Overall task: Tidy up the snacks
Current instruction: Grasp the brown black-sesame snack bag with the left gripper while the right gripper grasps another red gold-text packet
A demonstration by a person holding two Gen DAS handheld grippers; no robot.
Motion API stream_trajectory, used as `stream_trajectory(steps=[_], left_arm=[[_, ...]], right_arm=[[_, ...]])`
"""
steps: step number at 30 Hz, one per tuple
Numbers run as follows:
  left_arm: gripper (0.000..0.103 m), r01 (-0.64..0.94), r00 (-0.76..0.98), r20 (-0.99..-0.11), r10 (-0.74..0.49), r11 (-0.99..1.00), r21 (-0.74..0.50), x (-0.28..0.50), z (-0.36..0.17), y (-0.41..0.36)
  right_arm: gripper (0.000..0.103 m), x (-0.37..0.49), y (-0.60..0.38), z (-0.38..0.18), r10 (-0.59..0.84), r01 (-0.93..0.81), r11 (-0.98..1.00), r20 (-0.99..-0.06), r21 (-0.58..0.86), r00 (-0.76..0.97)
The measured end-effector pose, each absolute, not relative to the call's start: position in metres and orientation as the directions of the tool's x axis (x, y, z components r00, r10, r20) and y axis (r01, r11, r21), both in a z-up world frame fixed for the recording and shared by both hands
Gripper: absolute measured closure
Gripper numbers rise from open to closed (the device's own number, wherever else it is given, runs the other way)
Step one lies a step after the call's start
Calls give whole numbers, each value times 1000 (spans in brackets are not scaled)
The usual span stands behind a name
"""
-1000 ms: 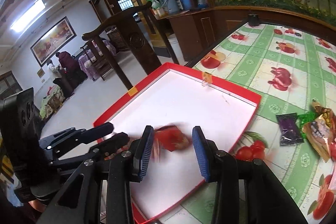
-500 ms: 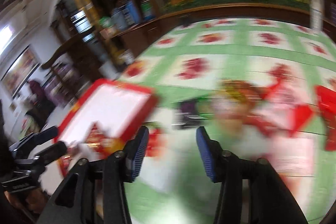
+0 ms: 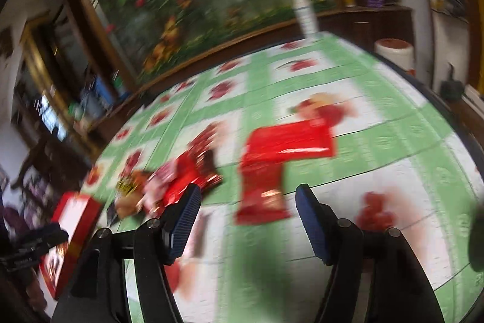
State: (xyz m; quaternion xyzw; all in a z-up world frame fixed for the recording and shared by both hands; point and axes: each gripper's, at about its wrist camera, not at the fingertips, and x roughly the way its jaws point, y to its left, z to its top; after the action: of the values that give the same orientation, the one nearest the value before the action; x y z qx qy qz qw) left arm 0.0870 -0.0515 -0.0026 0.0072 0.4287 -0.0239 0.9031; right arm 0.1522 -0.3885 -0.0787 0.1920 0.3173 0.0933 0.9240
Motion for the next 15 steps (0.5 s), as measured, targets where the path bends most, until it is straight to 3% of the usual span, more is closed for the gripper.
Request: stream_trajectory(steps=[4, 15], left_arm=[[29, 71, 625, -780, -40, 997, 6, 100, -5, -75], [29, 127, 629, -777, -6, 987, 96, 153, -9, -90]], right_arm=[[33, 159, -405, -87, 306, -11, 885, -566, 465, 765], [33, 166, -383, -95, 303, -50, 920, -623, 390, 721]])
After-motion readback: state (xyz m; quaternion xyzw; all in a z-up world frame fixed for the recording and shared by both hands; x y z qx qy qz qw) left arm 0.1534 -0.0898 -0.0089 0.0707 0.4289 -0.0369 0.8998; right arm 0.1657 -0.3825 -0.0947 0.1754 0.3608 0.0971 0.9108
